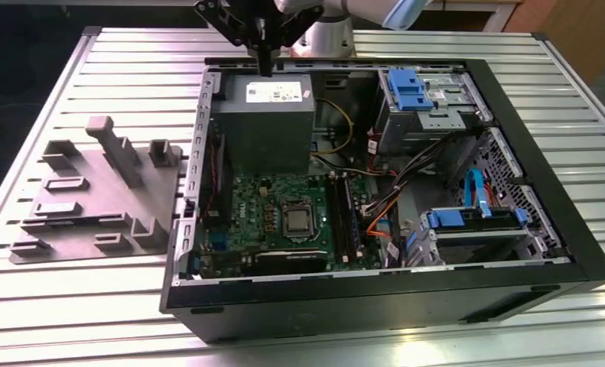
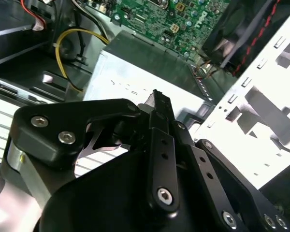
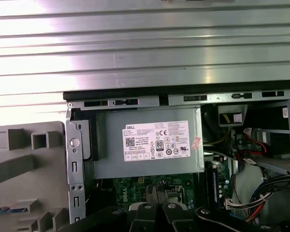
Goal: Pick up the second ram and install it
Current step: 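Reach for the second ram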
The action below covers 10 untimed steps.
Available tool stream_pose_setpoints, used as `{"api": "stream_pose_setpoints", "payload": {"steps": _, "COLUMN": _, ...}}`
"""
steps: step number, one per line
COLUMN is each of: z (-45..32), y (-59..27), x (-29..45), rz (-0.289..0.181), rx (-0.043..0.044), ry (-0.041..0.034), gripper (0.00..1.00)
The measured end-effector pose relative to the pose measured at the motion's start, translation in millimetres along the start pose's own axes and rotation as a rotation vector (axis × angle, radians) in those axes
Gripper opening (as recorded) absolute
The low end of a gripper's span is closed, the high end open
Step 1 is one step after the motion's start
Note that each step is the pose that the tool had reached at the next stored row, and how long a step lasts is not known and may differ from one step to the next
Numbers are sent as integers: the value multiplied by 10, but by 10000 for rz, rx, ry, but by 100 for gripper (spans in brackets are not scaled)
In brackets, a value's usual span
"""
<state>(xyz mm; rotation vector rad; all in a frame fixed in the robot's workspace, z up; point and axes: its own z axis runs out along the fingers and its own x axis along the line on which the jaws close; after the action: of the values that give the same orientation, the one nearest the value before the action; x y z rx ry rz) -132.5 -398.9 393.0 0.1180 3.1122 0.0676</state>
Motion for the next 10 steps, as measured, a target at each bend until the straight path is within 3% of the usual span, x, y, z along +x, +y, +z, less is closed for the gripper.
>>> {"api": "stream_pose_setpoints", "payload": {"steps": 10, "z": 9, "y": -15, "x": 192, "rz": 0, "rx": 0, "ry": -4, "gripper": 10}}
